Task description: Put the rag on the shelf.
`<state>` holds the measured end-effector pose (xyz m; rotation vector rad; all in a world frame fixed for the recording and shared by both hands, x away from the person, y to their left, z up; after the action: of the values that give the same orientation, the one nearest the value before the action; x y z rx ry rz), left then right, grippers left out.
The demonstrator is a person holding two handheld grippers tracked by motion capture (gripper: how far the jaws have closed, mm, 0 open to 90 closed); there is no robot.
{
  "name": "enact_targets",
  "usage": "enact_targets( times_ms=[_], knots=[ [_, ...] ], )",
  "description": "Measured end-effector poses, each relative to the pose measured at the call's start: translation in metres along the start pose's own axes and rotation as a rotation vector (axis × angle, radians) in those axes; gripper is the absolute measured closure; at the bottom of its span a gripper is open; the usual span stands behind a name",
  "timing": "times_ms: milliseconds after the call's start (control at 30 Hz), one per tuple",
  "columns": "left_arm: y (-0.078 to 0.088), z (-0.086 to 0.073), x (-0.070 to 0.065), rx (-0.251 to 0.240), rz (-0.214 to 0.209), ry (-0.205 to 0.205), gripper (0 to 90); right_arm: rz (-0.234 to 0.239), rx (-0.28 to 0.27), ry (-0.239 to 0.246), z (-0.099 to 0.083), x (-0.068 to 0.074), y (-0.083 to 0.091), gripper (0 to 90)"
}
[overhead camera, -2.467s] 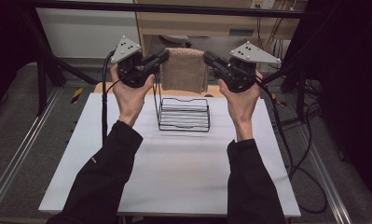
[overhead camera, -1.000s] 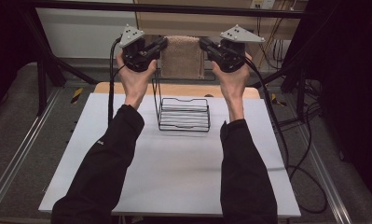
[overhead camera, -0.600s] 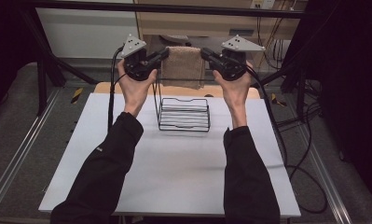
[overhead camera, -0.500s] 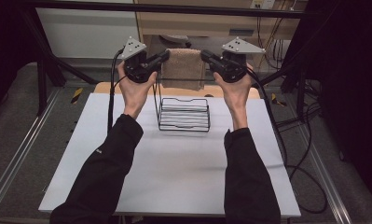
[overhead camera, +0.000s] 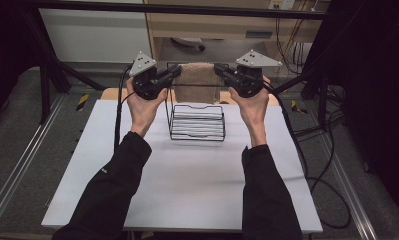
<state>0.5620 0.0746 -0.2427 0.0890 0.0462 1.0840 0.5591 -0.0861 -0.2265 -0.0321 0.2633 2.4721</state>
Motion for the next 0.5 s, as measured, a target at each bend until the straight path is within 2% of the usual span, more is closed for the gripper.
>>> enact_targets(
  times_ms=[133, 267, 500],
  knots=[
    [0.004, -0.001, -0.001, -0.001, -0.003, -0.012, 84.6, 0.006, 0.009, 0.007, -0.002, 0.004, 0.002, 86.3],
    [0.009, -0.005, -0.005, 0.010, -0.027, -0.012, 84.4, 0.015, 0.018, 0.017, -0.004, 0.008, 0.006, 86.3],
    [0.018, -0.013, -0.010, 0.043, -0.040, -0.031, 83.8, 0.025, 0.049, 0.031, -0.011, 0.018, 0.011, 86.1]
  ],
)
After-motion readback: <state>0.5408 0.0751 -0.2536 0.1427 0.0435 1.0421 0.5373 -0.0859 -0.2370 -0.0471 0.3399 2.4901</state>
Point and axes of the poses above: each handheld gripper's, and its own axes: y roughly backward along the jaws, z roughly out of its top, x roughly to its left, the point moved 9 cm from there along -y, roughly forward along the jaws, and after that the axes turned 13 degrees about z, right-handed, at the moved point
